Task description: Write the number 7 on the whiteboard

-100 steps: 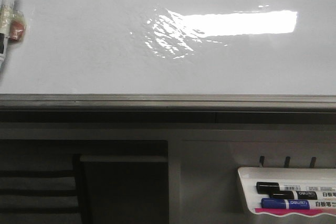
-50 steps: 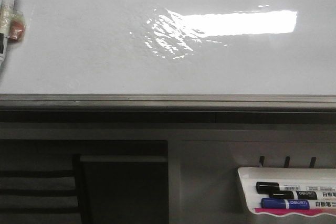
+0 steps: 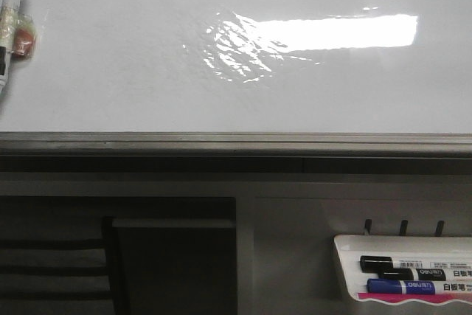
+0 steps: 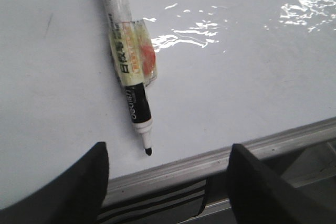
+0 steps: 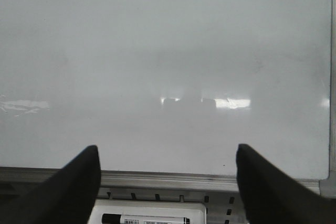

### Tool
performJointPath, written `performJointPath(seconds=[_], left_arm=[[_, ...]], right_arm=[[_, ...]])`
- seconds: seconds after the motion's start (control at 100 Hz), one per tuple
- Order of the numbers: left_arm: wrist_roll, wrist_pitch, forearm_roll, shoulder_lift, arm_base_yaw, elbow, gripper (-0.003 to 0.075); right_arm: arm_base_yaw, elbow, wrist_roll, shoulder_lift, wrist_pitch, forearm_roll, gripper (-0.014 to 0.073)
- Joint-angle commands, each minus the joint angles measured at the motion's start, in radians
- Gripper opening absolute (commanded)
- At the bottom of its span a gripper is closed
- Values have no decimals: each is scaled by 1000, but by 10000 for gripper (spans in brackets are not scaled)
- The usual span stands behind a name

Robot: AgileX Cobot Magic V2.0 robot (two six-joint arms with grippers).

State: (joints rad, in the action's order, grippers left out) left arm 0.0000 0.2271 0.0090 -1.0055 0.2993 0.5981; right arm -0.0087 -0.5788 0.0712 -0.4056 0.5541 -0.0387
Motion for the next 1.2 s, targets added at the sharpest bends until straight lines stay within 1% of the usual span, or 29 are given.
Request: performJointPath(seconds=[0.0, 0.18, 0.31, 0.5, 0.59, 0.64, 0.65, 0.76, 0.84, 0.96, 1.11, 1.19], left_arm=[[0, -118, -9, -63, 2, 57, 440], [0, -150, -9, -207, -33, 111, 440], [-5, -157, -9, -271, -53, 139, 440], [0, -189, -9, -292, -46, 155, 430], [0, -210, -9, -292, -46, 155, 372], [0, -217, -9, -292, -46, 155, 323], [0, -220, -9, -292, -46, 155, 300], [0, -236, -9, -292, -46, 155, 193], [0, -241, -9, -292, -46, 155, 128], [0, -242, -9, -292, -46, 155, 76], [0, -242, -9, -292, -46, 155, 43], [0, -227, -9, -289, -46, 155, 37]], right_arm=[[-8, -31, -11, -14, -82, -3, 480], [-8, -31, -11, -14, -80, -3, 480], [-8, -31, -11, -14, -80, -3, 480], [-8, -31, -11, -14, -80, -3, 480], [-8, -31, -11, -14, -80, -3, 480], [-8, -31, -11, -14, -80, -3, 480], [-8, -31, -11, -14, -80, -3, 480], [-8, -31, -11, -14, -80, -3, 480], [-8, -31, -11, -14, -80, -3, 480], [-8, -31, -11, -14, -80, -3, 480], [-8, -31, -11, -14, -80, -3, 480], [-8, -31, -11, -14, -80, -3, 480]])
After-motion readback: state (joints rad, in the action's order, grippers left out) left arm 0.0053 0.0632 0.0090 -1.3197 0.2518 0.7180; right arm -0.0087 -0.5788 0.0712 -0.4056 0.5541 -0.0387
